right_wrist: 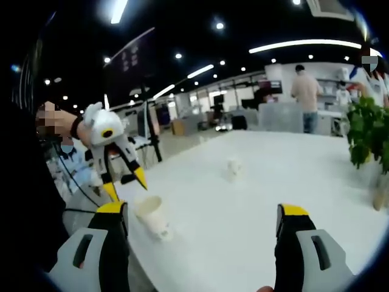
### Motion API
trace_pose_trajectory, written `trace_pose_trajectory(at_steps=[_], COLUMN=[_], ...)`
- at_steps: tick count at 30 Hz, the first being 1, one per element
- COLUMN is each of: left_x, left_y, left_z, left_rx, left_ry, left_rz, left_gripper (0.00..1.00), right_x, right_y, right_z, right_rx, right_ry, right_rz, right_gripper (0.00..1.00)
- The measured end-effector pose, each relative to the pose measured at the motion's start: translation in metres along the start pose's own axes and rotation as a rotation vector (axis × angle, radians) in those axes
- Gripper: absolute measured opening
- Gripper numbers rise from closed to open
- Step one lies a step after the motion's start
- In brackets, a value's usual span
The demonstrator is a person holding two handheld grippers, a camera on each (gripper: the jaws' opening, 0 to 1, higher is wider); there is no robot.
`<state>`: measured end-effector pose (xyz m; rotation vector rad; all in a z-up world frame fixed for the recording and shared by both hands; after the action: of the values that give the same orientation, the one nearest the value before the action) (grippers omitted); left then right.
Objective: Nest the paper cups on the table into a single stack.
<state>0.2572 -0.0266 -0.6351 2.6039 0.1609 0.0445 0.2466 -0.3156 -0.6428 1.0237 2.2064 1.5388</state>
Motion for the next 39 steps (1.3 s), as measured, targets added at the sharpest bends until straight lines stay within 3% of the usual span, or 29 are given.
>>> trace_pose_trajectory(at_steps=[7,15,19,24,30,33,39], left_x=[0.010,0.028,0.038,0.049,0.056,0.060,0.064], left_y=[-0.008,-0.016,-0.022,-0.029,-0.036,-0.037,-0.038], left_z=[-0.011,-0.027,-0.033,-0.035,-0.039,-0.042,-0.046], left_rx=[-0.058,-0.167,-0.209,-0.229,-0.248,-0.283,-0.342], left_ry=[0.072,0.161,0.177,0.217,0.248,0.291,0.319], left_rz=[-0.050,-0.122,-0.186,-0.241,-0.277,-0.289,-0.333], left_gripper=[0.49,0.57,0.61,0.75,0.80,0.87,0.97], right_x=[-0.002,-0.002,-0.001,0.001,0.004,0.005,0.008], right_y=[0.001,0.002,0.004,0.005,0.005,0.004,0.005], right_z=[0.002,0.003,0.003,0.005,0.006,0.007,0.010], right_rx=[0.006,0.014,0.022,0.026,0.035,0.040,0.044], right_ry=[-0.009,-0.021,-0.024,-0.031,-0.032,-0.030,-0.024], right_rz=[0.002,0.000,-0.003,0.002,0.002,0.008,0.008], right_gripper=[1.00,1.00,1.00,1.00,1.00,1.00,1.00])
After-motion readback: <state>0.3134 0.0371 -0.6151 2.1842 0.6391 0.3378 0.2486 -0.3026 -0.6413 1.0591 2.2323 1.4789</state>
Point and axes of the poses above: the point that each gripper's makers call its tool centre point, and the gripper's own axes: z roughly forward along the fingers, x roughly to its left, y roughly out of its top, the point moved 10 cm from there along -z, roughly backward along the fingers, and after that the axes turned 8 degrees about x, right-handed, at the moved point
